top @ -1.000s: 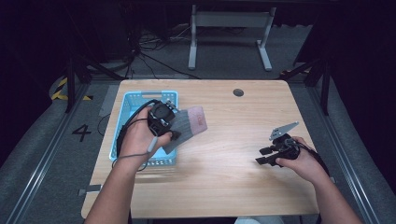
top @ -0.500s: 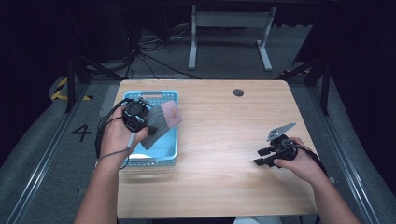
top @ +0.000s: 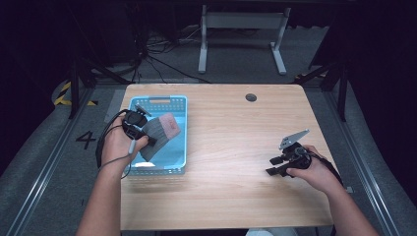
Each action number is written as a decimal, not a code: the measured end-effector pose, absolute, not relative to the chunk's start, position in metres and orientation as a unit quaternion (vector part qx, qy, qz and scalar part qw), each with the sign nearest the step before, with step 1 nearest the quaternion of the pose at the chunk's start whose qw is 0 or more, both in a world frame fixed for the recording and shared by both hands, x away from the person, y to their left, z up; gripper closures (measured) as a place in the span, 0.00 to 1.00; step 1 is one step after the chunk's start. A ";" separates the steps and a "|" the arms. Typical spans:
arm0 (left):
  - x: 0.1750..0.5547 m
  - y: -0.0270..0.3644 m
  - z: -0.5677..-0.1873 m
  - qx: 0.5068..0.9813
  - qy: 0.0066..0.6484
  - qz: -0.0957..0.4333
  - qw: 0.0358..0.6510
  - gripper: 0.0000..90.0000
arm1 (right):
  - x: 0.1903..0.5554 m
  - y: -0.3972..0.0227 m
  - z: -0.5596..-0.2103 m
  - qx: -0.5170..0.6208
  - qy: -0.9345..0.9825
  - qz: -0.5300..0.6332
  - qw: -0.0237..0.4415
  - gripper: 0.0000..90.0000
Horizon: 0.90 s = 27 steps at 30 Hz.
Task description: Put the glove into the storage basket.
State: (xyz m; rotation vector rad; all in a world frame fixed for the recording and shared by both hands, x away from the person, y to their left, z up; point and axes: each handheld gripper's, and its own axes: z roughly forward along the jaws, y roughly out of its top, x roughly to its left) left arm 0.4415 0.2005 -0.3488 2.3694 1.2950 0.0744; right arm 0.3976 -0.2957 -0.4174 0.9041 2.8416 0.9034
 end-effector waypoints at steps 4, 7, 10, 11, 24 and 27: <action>0.455 0.203 -0.369 0.853 0.477 -0.005 0.213 0.77 | 0.397 -0.294 -0.419 0.289 0.913 0.289 0.012 0.56; 0.460 0.201 -0.379 0.854 0.475 -0.018 0.213 0.77 | 0.397 -0.293 -0.419 0.287 0.913 0.289 0.012 0.56; 0.464 0.198 -0.388 0.857 0.472 -0.029 0.206 0.77 | 0.397 -0.294 -0.419 0.288 0.913 0.289 0.013 0.55; 0.465 0.197 -0.391 0.858 0.471 -0.032 0.203 0.77 | 0.397 -0.295 -0.419 0.289 0.913 0.289 0.013 0.55; 0.477 0.196 -0.412 0.864 0.479 -0.005 0.158 0.59 | 0.396 -0.291 -0.419 0.277 0.915 0.293 0.012 0.55; 0.476 0.196 -0.413 0.859 0.489 0.015 0.150 0.41 | 0.396 -0.293 -0.419 0.277 0.915 0.294 0.013 0.55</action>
